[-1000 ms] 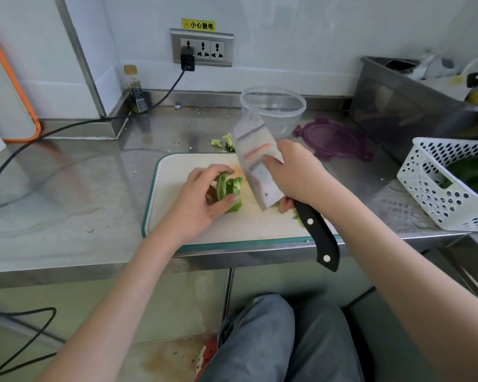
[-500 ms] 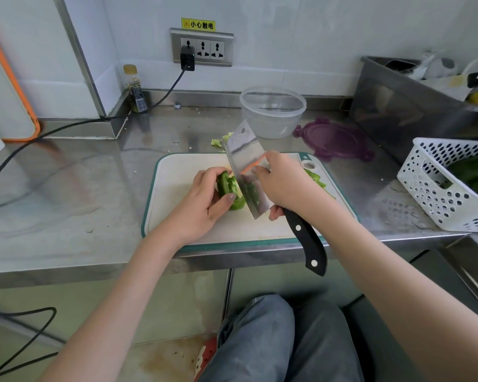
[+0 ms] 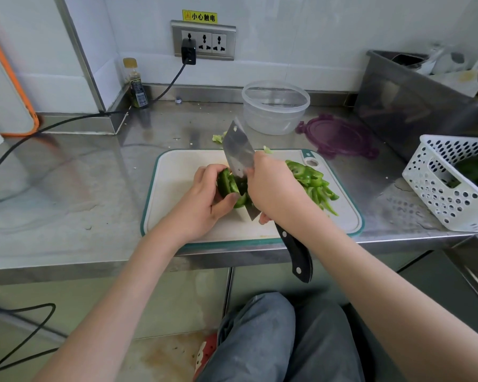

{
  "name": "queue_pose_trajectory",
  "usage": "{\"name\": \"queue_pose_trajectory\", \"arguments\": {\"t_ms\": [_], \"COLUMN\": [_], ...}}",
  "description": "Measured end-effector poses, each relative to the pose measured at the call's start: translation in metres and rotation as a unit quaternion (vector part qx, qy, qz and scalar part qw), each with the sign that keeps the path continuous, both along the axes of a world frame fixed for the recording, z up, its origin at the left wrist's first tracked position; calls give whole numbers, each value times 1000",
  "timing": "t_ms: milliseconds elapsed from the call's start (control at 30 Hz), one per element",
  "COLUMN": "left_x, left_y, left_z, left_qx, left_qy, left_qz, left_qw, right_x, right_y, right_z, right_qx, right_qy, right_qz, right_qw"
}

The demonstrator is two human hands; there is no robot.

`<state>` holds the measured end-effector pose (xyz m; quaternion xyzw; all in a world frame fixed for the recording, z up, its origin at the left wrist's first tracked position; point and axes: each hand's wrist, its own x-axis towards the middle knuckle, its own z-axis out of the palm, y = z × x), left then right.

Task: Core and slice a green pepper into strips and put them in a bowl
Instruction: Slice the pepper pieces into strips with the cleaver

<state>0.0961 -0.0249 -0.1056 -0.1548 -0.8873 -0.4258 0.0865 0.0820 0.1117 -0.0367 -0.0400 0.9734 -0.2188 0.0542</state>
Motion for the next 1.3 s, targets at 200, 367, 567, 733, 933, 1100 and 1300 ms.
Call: {"name": "queue_pose_trajectory", "arguments": {"t_ms": [200, 367, 567, 733, 933, 1100, 1300], "left_x": [0, 1, 1, 3, 3, 4, 0], "left_y": [1, 2, 2, 2, 1, 0, 1], "left_z": [0, 2, 1, 3, 5, 6, 7], "left_qx": [8, 7, 1, -3, -23, 1, 83], "left_qy": [4, 6, 2, 4, -15, -40, -95], "left_qz": [8, 9, 19, 15, 12, 1, -1], "left_qw": [1000, 1000, 1000, 1000, 1000, 999, 992], "right_x": [4, 3, -7, -13, -19, -35, -24], "right_y": [-6, -11, -27, -23, -9, -6, -16], "right_z": [-2, -1, 0, 1, 1, -6, 2], "right_qx": [14, 80, 81, 91, 77, 33, 2], "right_qy": [38, 30, 54, 47, -12, -6, 20], "right_qz": [-5, -4, 9, 22, 25, 14, 32], "right_qw": [999, 996, 995, 995, 997, 999, 999]}}
